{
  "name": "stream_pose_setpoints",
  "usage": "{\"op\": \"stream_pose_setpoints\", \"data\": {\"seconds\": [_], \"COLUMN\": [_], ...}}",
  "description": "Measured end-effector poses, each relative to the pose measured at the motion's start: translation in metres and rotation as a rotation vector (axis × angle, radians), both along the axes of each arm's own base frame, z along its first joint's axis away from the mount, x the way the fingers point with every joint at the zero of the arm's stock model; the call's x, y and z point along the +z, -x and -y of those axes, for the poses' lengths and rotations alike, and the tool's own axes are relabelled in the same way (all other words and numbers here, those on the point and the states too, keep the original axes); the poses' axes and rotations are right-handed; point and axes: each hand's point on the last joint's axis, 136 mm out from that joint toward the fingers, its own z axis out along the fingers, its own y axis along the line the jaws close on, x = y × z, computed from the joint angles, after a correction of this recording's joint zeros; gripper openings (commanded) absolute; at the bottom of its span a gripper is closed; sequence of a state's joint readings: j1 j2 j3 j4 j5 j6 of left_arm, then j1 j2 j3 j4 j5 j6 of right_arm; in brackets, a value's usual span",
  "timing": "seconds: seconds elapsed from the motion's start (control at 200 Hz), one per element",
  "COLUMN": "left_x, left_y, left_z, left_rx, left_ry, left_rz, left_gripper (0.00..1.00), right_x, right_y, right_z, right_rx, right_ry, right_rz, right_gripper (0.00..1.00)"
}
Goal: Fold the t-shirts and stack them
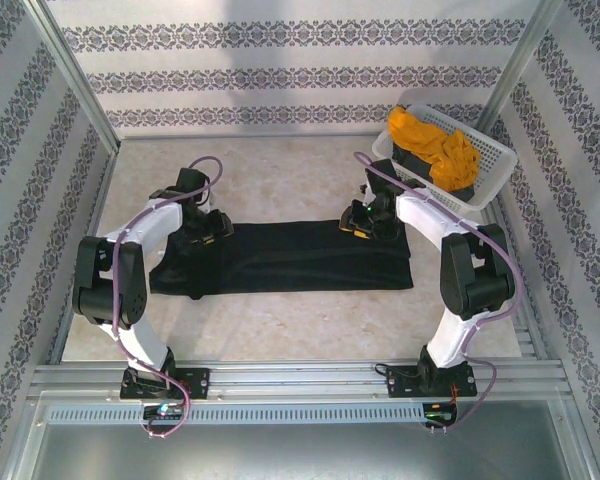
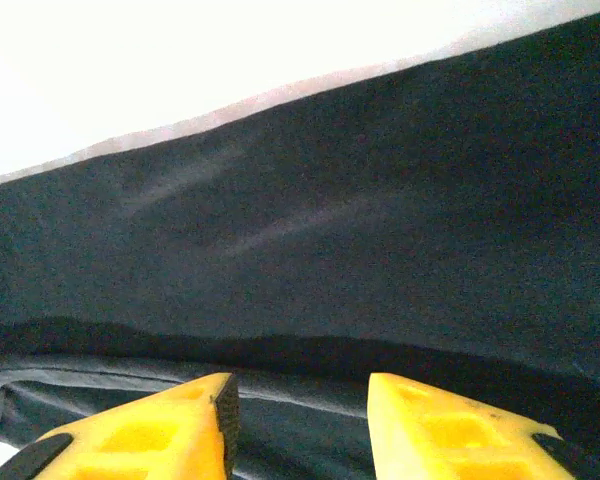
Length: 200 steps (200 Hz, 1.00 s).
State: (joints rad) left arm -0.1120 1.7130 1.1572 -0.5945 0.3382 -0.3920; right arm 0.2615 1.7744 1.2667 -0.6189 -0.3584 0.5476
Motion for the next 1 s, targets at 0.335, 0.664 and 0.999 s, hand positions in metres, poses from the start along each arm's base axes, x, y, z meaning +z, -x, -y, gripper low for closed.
{"op": "stream_pose_setpoints", "data": {"seconds": [0.335, 0.664, 0.999], "left_x": [-0.025, -0.019, 0.023], "left_y": [0.016, 0.023, 0.046], "left_z": [0.007, 0.019, 0.039], "left_rx": [-0.092, -0.108, -0.078], "left_ry": [0.002, 0.012, 0.059], "left_rz": [-0.002, 0.038, 0.098], "left_gripper": [0.43, 0.0, 0.0], "right_x": [0.011, 0.011, 0.016], "right_y": [0.003, 0.005, 0.002], "right_z": [-0.011, -0.014, -0.015], "right_rx": [0.008, 0.014, 0.013], "right_ry": [-0.025, -0.03, -0.034], "right_rz": [0.019, 0.015, 0.025], "right_gripper": [0.4, 0.4, 0.39]}}
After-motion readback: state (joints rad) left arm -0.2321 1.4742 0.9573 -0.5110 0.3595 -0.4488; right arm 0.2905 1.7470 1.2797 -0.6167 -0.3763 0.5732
